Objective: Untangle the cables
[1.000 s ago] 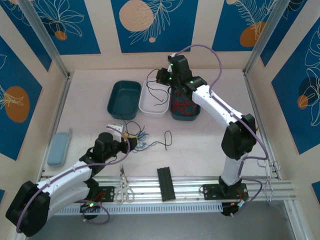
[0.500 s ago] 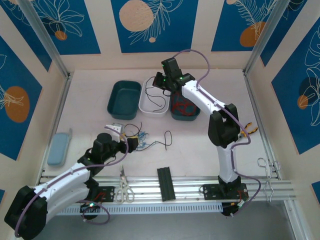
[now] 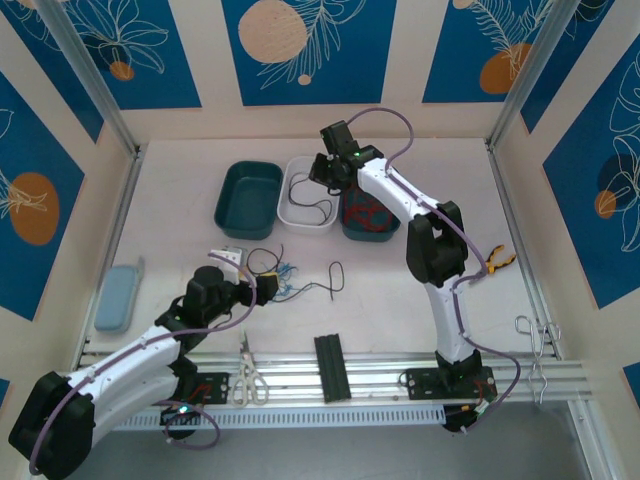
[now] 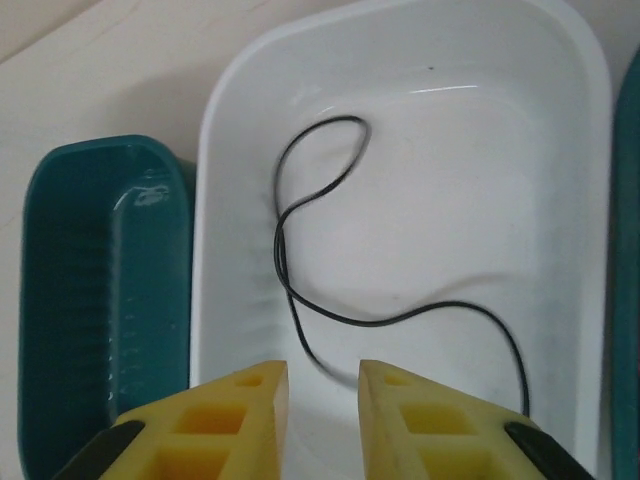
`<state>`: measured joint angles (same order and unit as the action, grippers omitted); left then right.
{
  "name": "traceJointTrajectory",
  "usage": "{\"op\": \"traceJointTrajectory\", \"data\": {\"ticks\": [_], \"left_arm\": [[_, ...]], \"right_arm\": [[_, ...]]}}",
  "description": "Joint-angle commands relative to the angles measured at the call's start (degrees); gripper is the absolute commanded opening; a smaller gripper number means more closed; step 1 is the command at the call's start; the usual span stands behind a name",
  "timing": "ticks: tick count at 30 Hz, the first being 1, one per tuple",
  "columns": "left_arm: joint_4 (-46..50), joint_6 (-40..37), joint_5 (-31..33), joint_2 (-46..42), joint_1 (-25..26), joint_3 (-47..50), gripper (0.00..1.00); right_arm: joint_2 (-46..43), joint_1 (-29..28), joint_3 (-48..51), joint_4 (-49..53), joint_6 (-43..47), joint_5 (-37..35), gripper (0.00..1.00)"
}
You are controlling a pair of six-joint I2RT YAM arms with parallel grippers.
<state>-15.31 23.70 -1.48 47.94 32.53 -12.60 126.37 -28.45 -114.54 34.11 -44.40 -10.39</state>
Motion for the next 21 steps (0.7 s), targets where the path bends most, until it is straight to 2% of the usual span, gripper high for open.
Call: {"op": "traceJointTrajectory", "data": {"ticks": [1,10,13,17,21], "left_arm": [[1.37,0.1,1.15,-0.66,0.33,-0.49,1.0],[3.78,0.86,3.37,-0.66,0.25,-1.55,1.0],[6.27,1.68,4.95,-0.59,0.32,-2.92,1.0],[9.83,2.85,6.67,-0.57,0.29,-5.48,1.0],[14.87,4.58,8.72,0.84,0.18,-8.87,1.0]], "right_arm": [[0.09,0.48,-2.0,2.34,0.41,-1.19,0.26],[-5.82,-1.68,2.04,2.82,5.99,-4.26,0.27],[-9.18,-2.81,4.98,4.11,7.48,-4.56,0.32],[-16.42,-4.51,13.15,3.62,8.62,-5.89,0.45],[-23.98,-5.55,21.28,3.84,8.52,-5.48,0.48]]}}
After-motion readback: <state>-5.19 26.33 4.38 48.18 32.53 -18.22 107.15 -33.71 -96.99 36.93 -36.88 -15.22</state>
